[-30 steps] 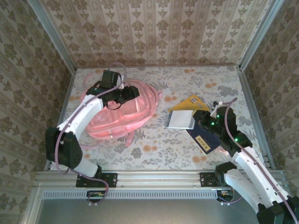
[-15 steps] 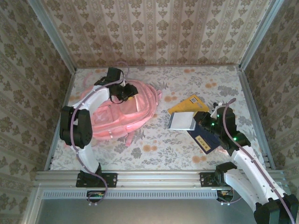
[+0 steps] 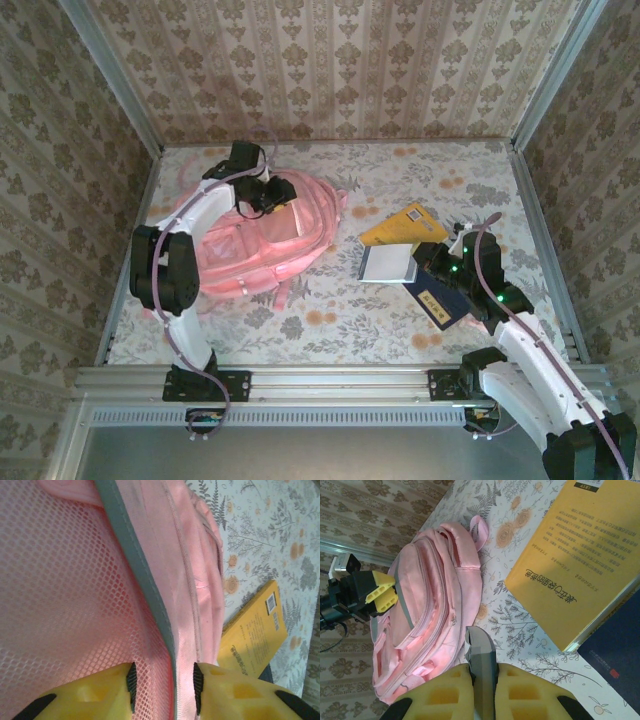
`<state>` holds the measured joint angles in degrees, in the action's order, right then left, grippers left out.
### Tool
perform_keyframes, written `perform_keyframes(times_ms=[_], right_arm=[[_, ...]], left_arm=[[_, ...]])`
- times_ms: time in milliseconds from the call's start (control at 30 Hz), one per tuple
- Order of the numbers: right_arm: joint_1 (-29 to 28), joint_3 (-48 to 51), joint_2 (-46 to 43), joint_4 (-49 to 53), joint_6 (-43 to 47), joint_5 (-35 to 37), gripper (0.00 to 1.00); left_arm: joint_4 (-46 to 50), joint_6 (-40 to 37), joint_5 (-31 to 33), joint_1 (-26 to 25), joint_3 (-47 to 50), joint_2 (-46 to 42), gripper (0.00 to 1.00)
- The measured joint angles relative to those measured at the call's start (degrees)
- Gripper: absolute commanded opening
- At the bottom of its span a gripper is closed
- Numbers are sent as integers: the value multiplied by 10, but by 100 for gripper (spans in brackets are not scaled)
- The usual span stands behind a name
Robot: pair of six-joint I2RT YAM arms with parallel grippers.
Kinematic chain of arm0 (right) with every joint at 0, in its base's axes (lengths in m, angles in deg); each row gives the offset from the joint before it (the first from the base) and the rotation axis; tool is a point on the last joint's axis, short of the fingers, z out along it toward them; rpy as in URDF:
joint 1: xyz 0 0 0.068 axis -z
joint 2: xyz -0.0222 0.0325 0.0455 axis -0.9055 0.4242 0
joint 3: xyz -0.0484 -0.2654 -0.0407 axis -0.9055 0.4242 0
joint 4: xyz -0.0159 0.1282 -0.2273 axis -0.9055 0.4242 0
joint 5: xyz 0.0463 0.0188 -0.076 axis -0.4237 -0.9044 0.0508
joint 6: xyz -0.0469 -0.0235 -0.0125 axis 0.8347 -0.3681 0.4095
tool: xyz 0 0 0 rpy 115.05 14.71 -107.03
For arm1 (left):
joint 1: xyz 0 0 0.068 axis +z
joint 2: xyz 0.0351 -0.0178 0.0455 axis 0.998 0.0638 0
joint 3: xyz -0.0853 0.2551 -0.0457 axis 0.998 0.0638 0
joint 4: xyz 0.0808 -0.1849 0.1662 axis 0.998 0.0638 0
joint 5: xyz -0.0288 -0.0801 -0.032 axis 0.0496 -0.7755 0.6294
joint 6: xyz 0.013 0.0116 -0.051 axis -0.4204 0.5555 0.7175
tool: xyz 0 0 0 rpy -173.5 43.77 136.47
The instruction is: Pack the student bag
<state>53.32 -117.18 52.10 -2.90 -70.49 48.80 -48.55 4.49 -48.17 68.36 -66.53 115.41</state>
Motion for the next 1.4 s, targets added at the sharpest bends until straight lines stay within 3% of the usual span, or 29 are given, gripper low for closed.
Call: perform_keyframes(times_ms=[367,1400], right_arm=[[2,8,7,-15,-1,-7,0],[3,14,24,-28,-2,-15,0]], left_arm=[[16,-11,2,0,0,-7,28],[2,-3,-23,0,-27,22,24]])
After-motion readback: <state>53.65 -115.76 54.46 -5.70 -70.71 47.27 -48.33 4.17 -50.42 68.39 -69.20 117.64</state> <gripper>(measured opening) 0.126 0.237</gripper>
